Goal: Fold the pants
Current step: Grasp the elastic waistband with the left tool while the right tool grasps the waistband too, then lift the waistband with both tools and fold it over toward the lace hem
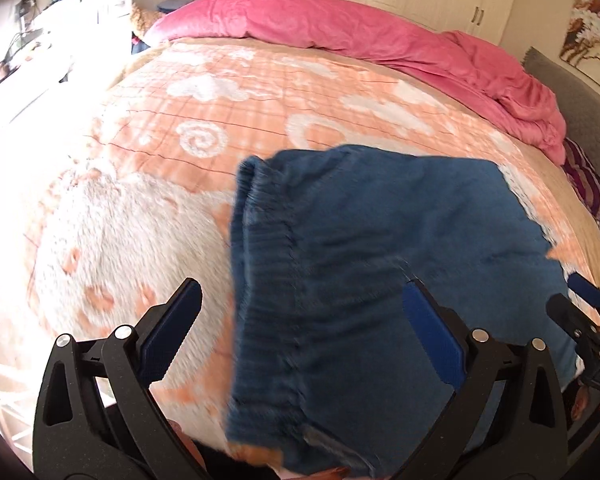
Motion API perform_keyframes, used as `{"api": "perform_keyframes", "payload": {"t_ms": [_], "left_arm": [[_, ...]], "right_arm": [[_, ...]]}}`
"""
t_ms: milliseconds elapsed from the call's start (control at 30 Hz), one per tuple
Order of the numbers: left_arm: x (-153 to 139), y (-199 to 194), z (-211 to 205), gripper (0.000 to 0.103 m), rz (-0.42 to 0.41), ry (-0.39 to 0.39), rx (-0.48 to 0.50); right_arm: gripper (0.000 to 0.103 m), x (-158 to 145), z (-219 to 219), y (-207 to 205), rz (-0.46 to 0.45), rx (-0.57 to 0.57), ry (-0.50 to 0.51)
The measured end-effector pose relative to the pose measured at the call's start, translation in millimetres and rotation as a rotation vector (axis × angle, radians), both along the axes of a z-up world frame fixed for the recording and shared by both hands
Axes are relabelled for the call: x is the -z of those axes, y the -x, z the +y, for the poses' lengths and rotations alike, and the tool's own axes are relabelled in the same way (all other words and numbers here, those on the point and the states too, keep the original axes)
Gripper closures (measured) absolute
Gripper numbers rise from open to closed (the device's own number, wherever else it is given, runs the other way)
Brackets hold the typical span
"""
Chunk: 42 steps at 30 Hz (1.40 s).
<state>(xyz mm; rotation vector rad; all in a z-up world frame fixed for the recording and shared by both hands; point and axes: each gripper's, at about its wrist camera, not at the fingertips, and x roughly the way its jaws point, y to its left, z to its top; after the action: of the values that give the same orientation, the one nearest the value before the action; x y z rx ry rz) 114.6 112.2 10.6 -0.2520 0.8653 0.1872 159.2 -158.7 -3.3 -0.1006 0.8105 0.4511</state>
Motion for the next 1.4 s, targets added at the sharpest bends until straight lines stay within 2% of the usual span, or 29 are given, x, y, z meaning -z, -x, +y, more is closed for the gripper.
{"api": "perform_keyframes", "payload": {"t_ms": [167, 267, 400, 467, 533, 667, 733, 800, 833, 900, 1000, 1133, 1233, 1333, 1367, 1400], "left_arm": [[7.9, -36.7, 42.1, 0.008, 0.045, -0.022, -0.083], [12.4, -53.3, 62.6, 0.008, 0.043, -0.006, -0.090], [21.7, -74.7, 68.4, 0.008, 0.043, -0.011, -0.012], [28.6, -81.0, 68.1, 0.008, 0.018, -0.009, -0.005], [35.3, -89.9, 70.9, 0.008, 0.030, 0.014, 0.016], [38.1, -99.3, 66.7, 0.009, 0.008, -0.016, 0.067], [39.8, -104.6, 65.5, 0.018, 0.004, -0.002, 0.087], [44.1, -109.6, 64.6, 0.043, 0.012, 0.009, 0.109], [46.7, -112.6, 63.5, 0.049, 0.018, 0.002, 0.122], [47.9, -114.9, 61.0, 0.076, 0.011, -0.012, 0.150], [40.0, -106.5, 56.4, 0.084, -0.042, -0.012, 0.179], [17.9, -86.6, 51.9, 0.084, -0.167, -0.038, 0.177], [8.0, -75.1, 45.9, 0.084, -0.225, -0.077, 0.182], [1.5, -68.9, 40.4, 0.084, -0.262, -0.111, 0.191], [0.9, -68.3, 39.0, 0.085, -0.265, -0.122, 0.195], [0.8, -68.3, 38.7, 0.085, -0.264, -0.124, 0.196]], "right_arm": [[0.004, -4.5, 20.0, -29.7, -0.025, -0.051, 0.050], [0.004, -4.5, 33.1, -55.1, 0.023, -0.096, 0.028], [0.004, -1.3, 54.0, -85.0, 0.039, -0.145, 0.070], [0.004, 2.7, 63.9, -98.7, 0.044, -0.148, 0.120], [0.004, 7.3, 71.5, -113.0, 0.056, -0.161, 0.137], [0.004, 15.9, 87.5, -136.6, 0.069, -0.192, 0.180], [0.004, 17.7, 96.6, -143.9, 0.052, -0.225, 0.202], [0.004, 19.6, 103.9, -149.7, 0.038, -0.248, 0.227], [0.004, 20.7, 108.6, -152.4, 0.034, -0.267, 0.239], [0.004, 23.7, 117.8, -156.6, 0.033, -0.312, 0.261], [0.004, 28.4, 129.6, -160.9, 0.001, -0.372, 0.315], [0.004, 28.7, 139.5, -165.2, -0.041, -0.441, 0.348], [0.004, 28.1, 147.2, -167.0, -0.075, -0.493, 0.365], [0.005, 35.2, 159.5, -166.7, -0.087, -0.545, 0.435], [0.008, 37.9, 164.2, -165.5, -0.100, -0.557, 0.460], [0.015, 39.6, 166.0, -164.1, -0.098, -0.570, 0.466]]}}
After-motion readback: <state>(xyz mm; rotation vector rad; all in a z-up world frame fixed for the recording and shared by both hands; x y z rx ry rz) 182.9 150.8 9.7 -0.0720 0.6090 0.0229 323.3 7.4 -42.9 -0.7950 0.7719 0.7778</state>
